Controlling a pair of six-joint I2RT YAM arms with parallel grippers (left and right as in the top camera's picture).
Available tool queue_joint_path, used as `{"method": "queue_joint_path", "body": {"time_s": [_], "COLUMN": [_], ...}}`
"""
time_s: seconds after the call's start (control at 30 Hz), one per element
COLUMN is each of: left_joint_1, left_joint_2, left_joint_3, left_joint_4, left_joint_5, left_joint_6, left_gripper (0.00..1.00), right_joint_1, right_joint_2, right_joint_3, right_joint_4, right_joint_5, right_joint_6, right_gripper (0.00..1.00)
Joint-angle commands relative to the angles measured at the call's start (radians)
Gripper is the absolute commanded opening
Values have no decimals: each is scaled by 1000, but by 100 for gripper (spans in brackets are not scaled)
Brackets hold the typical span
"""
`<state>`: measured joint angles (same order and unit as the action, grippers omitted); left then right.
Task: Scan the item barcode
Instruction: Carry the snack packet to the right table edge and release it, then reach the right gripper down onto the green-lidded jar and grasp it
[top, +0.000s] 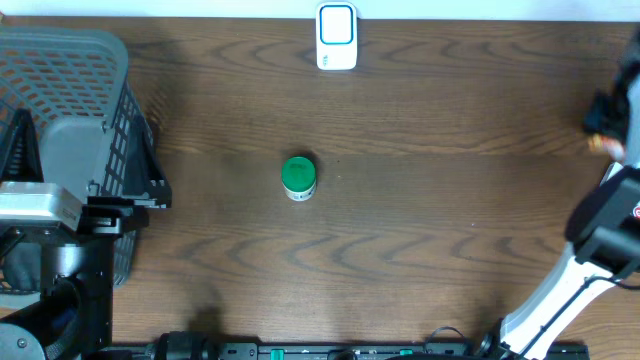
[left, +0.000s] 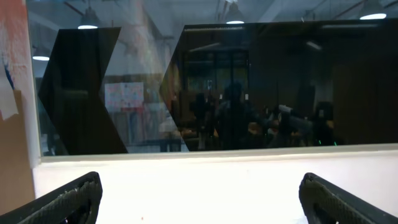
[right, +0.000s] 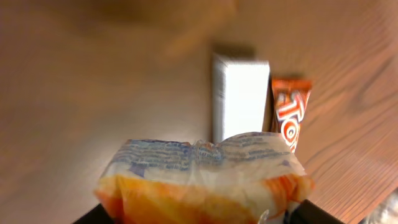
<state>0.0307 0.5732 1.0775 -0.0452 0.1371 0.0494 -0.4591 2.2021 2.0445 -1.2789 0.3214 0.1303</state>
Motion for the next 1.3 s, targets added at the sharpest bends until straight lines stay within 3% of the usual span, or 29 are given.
{"method": "queue_joint_path", "body": {"time_s": [0.0, 0.03, 0.07, 0.23, 0.4, 0.53, 0.67, 0.73, 0.87, 0.97, 1.13, 1.27], "left_joint_1": [-4, -4, -4, -4, -4, -4, -4, -4, -4, -4, -4, -4], "left_joint_2": [-8, -8, -8, -9, -9, -10, -10, -10, -10, -10, -10, -10], "left_joint_3": [3, 3, 3, 3, 3, 3, 3, 3, 3, 3, 3, 3], "left_joint_4": [9, 10, 11, 21, 37, 31, 14, -3, -14, -21, -21, -21], "left_joint_5": [13, 13, 13, 13, 13, 13, 12, 12, 13, 13, 13, 13], "left_joint_6": [-48, -48, -48, -48, -47, -47, -47, -47, -47, -47, -47, -47], "left_gripper": [99, 99, 99, 99, 99, 99, 99, 99, 99, 99, 99, 99], "right_joint_1": [-109, -135, -166, -247, -185, -1, 270, 433, 752, 933, 1104, 1157], "right_joint_2": [26, 26, 25, -14, -152, -287, -338, -328, -286, -254, -185, -106], "right_joint_3": [-88, -106, -113, -7, 84, 84, 84, 84, 84, 84, 84, 84], "right_joint_4": [16, 24, 27, -35, -84, -111, -113, -74, 37, 101, 93, 29], "right_joint_5": [-64, -77, -108, -366, -611, -660, -838, -897, -643, -454, -352, -307], "right_joint_6": [34, 34, 34, 10, -1, 0, 18, 92, 399, 505, 672, 770], "right_gripper": [60, 75, 99, 99, 99, 99, 99, 99, 99, 99, 99, 99]}}
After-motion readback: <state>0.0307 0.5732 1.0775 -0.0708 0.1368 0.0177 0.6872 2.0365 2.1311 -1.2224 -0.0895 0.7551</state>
